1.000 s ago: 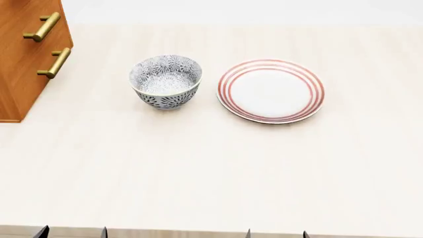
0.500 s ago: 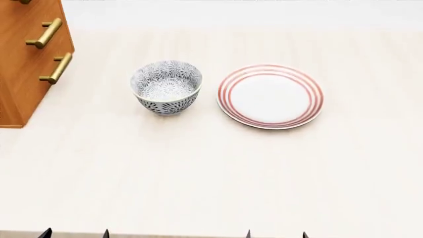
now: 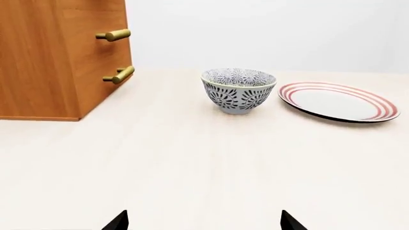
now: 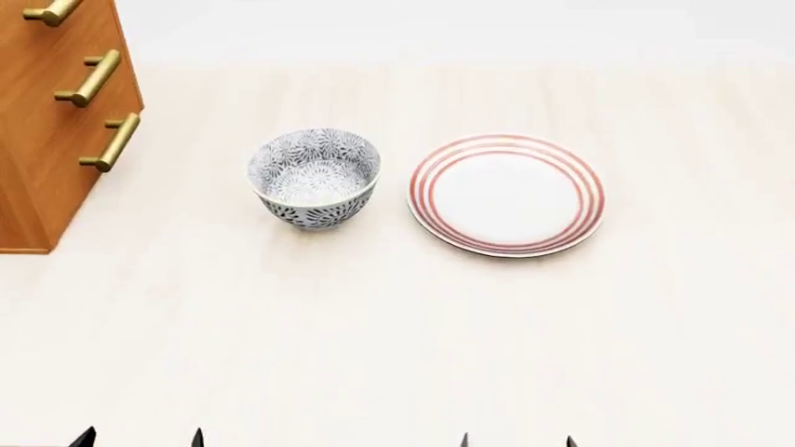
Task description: Open the top drawer of the cabinet.
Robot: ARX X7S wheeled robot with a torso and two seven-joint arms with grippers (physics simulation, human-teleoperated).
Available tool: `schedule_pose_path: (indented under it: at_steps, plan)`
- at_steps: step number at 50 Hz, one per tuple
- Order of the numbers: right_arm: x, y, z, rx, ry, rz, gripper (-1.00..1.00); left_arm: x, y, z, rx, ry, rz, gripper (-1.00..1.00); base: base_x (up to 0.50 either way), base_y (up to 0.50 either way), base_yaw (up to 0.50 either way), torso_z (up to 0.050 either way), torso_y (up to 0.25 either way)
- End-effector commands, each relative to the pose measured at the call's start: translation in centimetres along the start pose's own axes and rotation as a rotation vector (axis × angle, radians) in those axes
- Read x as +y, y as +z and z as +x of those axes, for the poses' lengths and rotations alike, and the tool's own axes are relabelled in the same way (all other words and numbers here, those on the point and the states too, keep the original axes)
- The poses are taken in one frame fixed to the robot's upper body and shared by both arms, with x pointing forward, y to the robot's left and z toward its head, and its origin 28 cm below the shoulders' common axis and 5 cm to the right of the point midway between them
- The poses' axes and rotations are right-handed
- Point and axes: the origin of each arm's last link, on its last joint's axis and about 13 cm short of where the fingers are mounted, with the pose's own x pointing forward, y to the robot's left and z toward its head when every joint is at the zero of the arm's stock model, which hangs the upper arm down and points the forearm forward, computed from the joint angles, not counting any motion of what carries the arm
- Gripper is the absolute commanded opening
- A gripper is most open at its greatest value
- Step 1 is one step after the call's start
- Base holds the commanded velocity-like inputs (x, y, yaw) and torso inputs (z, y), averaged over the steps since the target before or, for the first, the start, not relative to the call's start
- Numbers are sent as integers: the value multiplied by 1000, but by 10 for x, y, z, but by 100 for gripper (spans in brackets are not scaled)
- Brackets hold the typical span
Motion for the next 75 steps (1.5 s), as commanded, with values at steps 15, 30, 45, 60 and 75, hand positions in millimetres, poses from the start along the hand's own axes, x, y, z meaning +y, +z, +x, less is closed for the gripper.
schedule_pose_path:
  at_steps: [15, 30, 45, 60, 75]
  plan:
    - [0, 5, -2, -53, 15, 55, 100, -3, 4, -3, -32, -8, -14, 100, 89, 0, 0, 38, 0]
    - [0, 5, -3, -52, 22, 56, 100, -4, 3, -4, -31, -13, -11, 100, 500, 0, 0, 0, 0]
    - [-1, 5, -1, -49, 19, 62, 100, -4, 3, -4, -29, -18, -11, 100, 500, 0, 0, 0, 0]
    - [-1, 6, 0, -46, 11, 65, 100, -4, 5, -4, -32, -18, -15, 100, 500, 0, 0, 0, 0]
    - [-1, 5, 0, -46, 10, 66, 100, -3, 6, -4, -35, -16, -14, 100, 500, 0, 0, 0, 1]
